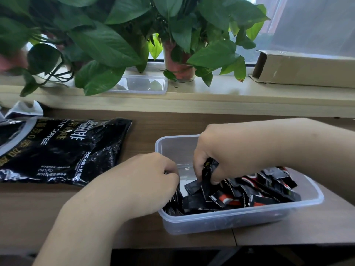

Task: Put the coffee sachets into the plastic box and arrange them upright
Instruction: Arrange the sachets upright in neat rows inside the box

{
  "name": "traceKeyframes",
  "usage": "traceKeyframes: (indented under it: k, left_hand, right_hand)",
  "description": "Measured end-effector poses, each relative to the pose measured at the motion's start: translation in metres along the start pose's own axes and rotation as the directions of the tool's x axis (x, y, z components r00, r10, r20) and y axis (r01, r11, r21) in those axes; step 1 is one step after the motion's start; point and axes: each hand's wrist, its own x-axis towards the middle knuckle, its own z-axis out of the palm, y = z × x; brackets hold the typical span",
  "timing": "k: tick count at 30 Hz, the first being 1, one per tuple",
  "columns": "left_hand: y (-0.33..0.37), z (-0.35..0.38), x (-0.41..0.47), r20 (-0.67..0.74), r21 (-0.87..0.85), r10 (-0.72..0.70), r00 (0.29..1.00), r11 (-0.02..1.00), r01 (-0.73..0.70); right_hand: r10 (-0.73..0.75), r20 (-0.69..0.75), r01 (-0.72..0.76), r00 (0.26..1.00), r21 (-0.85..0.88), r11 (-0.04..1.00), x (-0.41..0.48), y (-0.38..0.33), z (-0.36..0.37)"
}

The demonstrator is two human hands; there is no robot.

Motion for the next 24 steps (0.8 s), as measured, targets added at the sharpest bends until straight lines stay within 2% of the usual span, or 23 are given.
traceKeyframes:
  k: [8,12,16,18,20,24]
  left_hand:
    - [0.0,-0.004,-0.004,0.051,-0.024,0.002,0.999,1.0,-0.001]
    - [-0.001,-0.005,-0.005,0.061,-0.024,-0.02,0.998,0.999,0.021]
    - [0.001,-0.005,-0.008,0.007,-0.08,-0.019,1.0,0.997,0.02]
    - [0.003,-0.009,-0.01,-0.09,-0.091,-0.009,0.996,0.996,0.001]
    - [0.003,-0.013,-0.011,-0.257,-0.113,0.012,0.966,0.993,-0.043]
    - [0.007,-0.016,-0.008,-0.627,-0.184,0.036,0.778,0.964,-0.193]
  right_hand:
    - [-0.014,-0.298,0.073,0.954,0.189,0.979,-0.013,0.004,-0.012]
    - [0.051,-0.389,0.082,0.92,0.318,0.945,-0.027,0.007,-0.015]
    - [0.124,-0.445,0.075,0.887,0.403,0.912,-0.04,0.011,-0.014]
    - [0.177,-0.478,0.07,0.86,0.453,0.889,-0.048,0.013,-0.013]
    - [0.237,-0.542,0.097,0.806,0.517,0.851,-0.056,0.014,-0.012]
    - [0.357,-0.692,0.147,0.627,0.556,0.818,-0.071,0.016,-0.011]
